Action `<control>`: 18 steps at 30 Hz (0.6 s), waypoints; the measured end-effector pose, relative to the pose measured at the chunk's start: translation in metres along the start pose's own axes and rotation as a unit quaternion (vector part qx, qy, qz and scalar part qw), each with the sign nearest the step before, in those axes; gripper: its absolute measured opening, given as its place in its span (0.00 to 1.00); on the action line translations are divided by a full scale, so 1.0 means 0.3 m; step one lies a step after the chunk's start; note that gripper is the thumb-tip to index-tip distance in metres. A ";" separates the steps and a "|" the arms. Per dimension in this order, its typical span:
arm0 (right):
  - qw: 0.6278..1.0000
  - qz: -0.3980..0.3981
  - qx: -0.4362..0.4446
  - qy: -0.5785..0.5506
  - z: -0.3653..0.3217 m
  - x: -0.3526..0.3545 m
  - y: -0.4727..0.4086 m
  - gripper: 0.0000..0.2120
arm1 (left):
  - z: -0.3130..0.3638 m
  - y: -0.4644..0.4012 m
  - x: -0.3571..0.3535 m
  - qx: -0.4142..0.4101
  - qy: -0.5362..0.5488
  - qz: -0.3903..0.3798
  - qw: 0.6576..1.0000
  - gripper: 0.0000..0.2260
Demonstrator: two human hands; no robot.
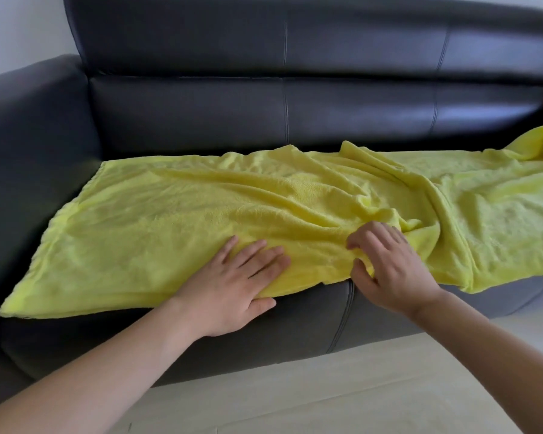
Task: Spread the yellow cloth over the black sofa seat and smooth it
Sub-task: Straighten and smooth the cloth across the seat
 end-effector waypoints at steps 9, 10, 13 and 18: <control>0.973 -0.080 -0.189 0.104 0.267 0.063 0.199 0.20 | 0.189 -0.268 0.097 -0.061 0.113 0.105 0.986 0.26; 0.972 -0.104 -0.178 0.110 0.281 0.055 0.205 0.21 | 0.199 -0.303 0.095 -0.062 0.112 0.094 0.987 0.28; 0.974 -0.136 -0.173 0.063 0.336 0.065 0.174 0.17 | 0.170 -0.334 0.047 -0.025 0.067 0.030 0.997 0.32; 0.911 -0.252 -0.216 0.243 0.622 0.205 0.235 0.12 | 0.166 -0.343 0.014 -0.015 0.049 0.008 0.999 0.30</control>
Point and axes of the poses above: each hand's wrist, its own y-axis away from the middle knuckle, its own x-axis out of the back of the hand, z = x × y, the point moved 2 cm from there along -y, towards the middle knuckle, and after that the axes turned 1 degree about -x, right-handed, at the moved point
